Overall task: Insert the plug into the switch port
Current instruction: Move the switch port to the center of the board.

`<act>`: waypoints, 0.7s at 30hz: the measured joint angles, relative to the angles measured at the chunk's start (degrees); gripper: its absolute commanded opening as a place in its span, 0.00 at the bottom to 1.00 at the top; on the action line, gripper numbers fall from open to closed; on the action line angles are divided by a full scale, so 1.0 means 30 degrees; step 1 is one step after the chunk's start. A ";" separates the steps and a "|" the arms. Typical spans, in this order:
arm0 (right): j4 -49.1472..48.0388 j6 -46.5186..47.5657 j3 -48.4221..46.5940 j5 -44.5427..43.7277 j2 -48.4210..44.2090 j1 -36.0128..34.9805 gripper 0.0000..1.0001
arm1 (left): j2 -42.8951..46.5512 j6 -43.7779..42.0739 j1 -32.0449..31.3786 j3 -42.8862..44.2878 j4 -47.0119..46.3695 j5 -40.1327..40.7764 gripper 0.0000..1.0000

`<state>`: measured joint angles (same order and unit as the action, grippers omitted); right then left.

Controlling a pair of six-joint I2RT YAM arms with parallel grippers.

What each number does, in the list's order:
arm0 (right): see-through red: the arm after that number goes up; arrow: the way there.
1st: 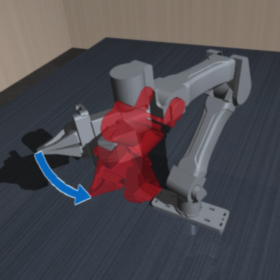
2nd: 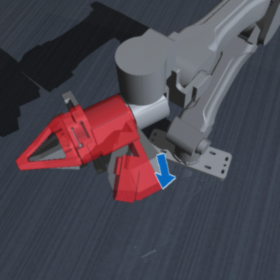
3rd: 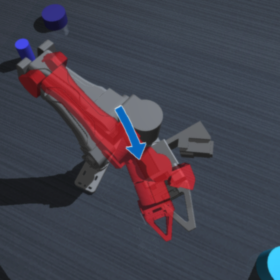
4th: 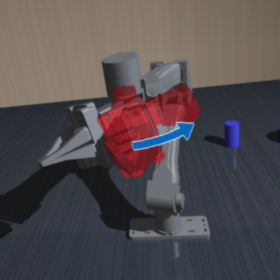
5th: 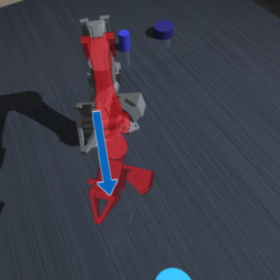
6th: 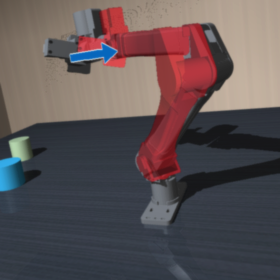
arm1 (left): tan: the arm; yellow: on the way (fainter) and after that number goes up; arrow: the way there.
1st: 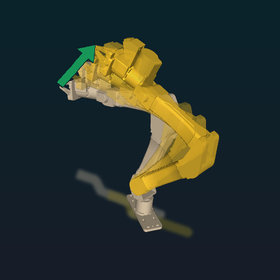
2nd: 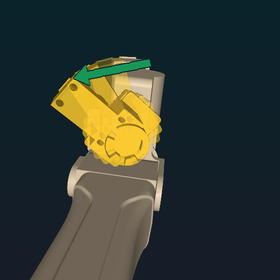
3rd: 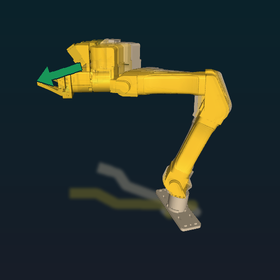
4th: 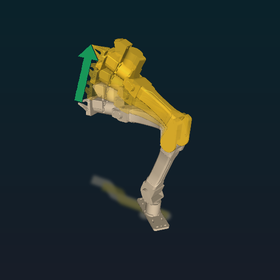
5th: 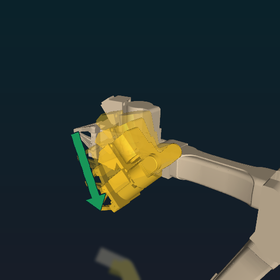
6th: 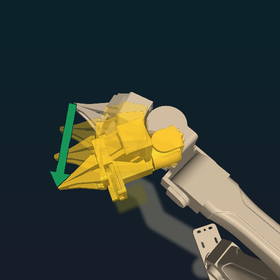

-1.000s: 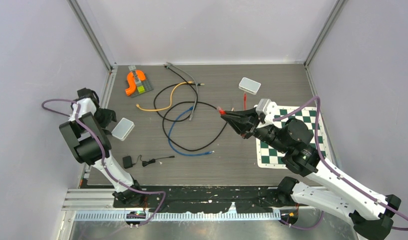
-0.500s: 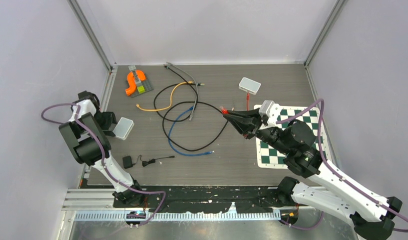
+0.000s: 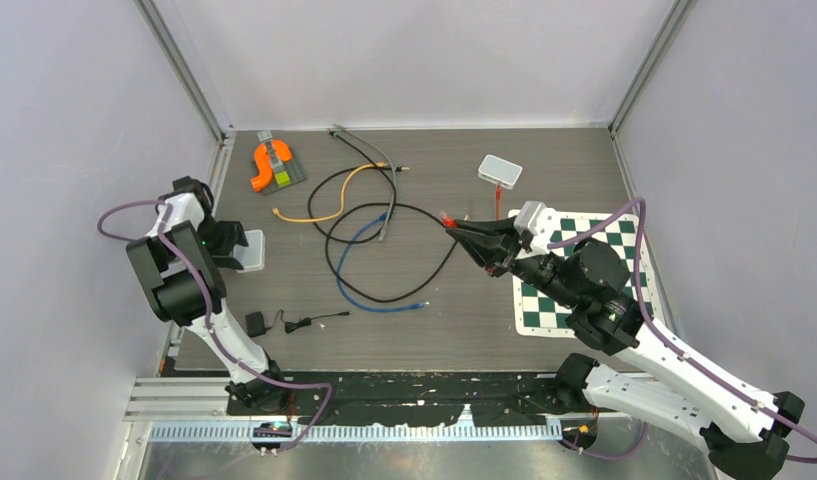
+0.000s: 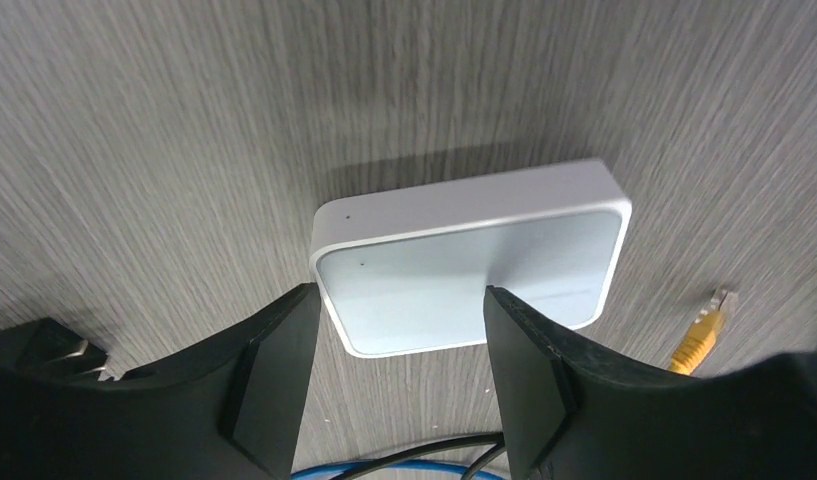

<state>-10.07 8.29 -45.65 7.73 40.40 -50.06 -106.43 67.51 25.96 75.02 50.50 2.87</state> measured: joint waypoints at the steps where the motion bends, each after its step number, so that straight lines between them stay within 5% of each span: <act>1: 0.0000 0.0022 0.0000 0.0000 0.0036 0.0000 0.05 | -0.0015 -0.0058 -0.0189 0.0022 0.0000 0.0007 0.63; 14: -0.0029 0.0051 -0.0007 0.0007 0.0168 0.0000 0.05 | 0.0474 -0.2244 -0.1486 -0.0153 -0.0357 0.0525 0.64; 21: -0.0036 -0.0138 -0.0007 0.0015 0.0175 0.0000 0.05 | 0.0182 -0.4758 -0.1253 0.3424 -0.0219 0.2106 0.70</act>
<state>-10.17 7.88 -45.67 7.77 40.93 -50.06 -105.89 53.23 22.20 85.30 49.84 9.19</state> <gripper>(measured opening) 0.149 0.670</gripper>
